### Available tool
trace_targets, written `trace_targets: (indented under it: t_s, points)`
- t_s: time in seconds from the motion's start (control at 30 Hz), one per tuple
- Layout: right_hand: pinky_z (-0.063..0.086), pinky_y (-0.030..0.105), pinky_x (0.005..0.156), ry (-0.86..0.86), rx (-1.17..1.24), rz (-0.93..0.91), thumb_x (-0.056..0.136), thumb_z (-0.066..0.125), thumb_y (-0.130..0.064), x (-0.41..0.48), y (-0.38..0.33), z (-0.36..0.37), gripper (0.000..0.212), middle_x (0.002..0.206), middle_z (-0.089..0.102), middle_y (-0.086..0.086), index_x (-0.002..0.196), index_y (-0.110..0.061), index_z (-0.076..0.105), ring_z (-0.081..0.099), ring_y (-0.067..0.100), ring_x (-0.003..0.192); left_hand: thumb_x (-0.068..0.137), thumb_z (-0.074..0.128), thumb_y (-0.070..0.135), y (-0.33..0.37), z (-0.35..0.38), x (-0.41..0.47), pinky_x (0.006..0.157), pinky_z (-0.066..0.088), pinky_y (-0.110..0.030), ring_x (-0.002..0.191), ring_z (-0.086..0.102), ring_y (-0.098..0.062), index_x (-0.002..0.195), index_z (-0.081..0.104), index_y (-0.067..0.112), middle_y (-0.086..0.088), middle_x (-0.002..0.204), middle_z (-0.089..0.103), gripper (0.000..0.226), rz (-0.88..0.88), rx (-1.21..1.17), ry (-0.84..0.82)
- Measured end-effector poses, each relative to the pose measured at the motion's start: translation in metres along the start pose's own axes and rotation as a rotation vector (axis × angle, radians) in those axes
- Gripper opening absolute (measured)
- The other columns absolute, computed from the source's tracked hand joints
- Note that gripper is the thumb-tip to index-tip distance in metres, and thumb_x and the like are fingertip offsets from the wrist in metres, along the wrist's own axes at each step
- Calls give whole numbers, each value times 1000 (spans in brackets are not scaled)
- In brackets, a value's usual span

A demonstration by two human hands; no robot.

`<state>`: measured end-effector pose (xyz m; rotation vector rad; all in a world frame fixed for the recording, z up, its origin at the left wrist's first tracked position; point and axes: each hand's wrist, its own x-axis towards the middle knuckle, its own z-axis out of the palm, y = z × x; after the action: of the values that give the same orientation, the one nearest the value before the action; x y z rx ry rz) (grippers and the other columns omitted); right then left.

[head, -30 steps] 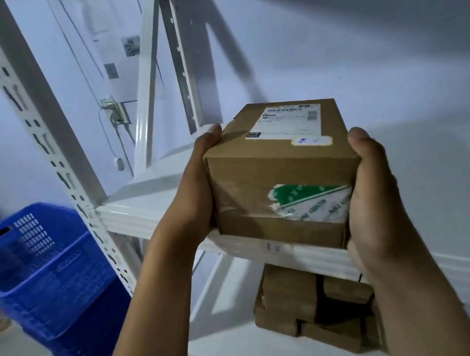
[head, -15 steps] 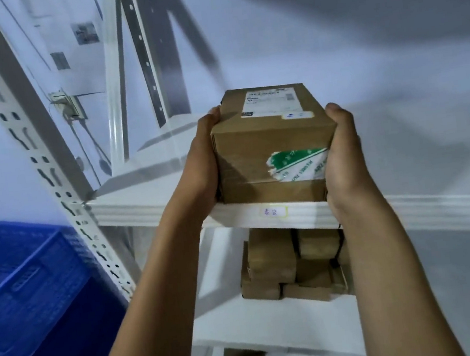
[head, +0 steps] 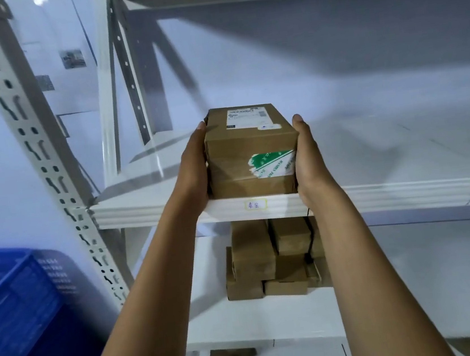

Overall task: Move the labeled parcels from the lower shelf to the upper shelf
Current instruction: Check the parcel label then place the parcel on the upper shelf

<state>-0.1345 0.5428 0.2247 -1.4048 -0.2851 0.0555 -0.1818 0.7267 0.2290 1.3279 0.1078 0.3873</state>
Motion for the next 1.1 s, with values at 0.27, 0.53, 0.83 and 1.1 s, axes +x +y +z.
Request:
trace_targets:
  t_s: [0.27,0.53,0.83,1.1]
  points:
    - [65,27,72,100,-15,-69,102,22,-68,-7,0,8,68,101,84,-2,96,-29,77,81,15,89,103,40,63,5,2,-5,65,64,-27,88,83,-15,93,87,39,4,102,86,54,-81,-65,-1]
    - [51,39,105,210,85,-51,105,24,-64,-10,-1,7,69,159,50,9,150,-18,49,55,26,140,99,44,59,9,5,-14,102,57,-45,120,73,-27,125,77,27,-6,135,75,53,-131,-42,82]
    - [40,44,120,289,75,-93,109,23,-56,-28,-3,7,64,165,40,10,159,-18,36,42,25,150,107,44,45,10,2,-26,117,36,-36,148,41,-14,149,51,24,4,164,43,48,-64,-172,190]
    - [31,37,123,305,148,-82,110,26,-53,-70,11,4,63,166,37,9,161,-16,31,40,26,151,113,37,25,-13,-4,-61,121,28,-29,156,35,-26,157,42,8,-15,166,40,47,99,-224,270]
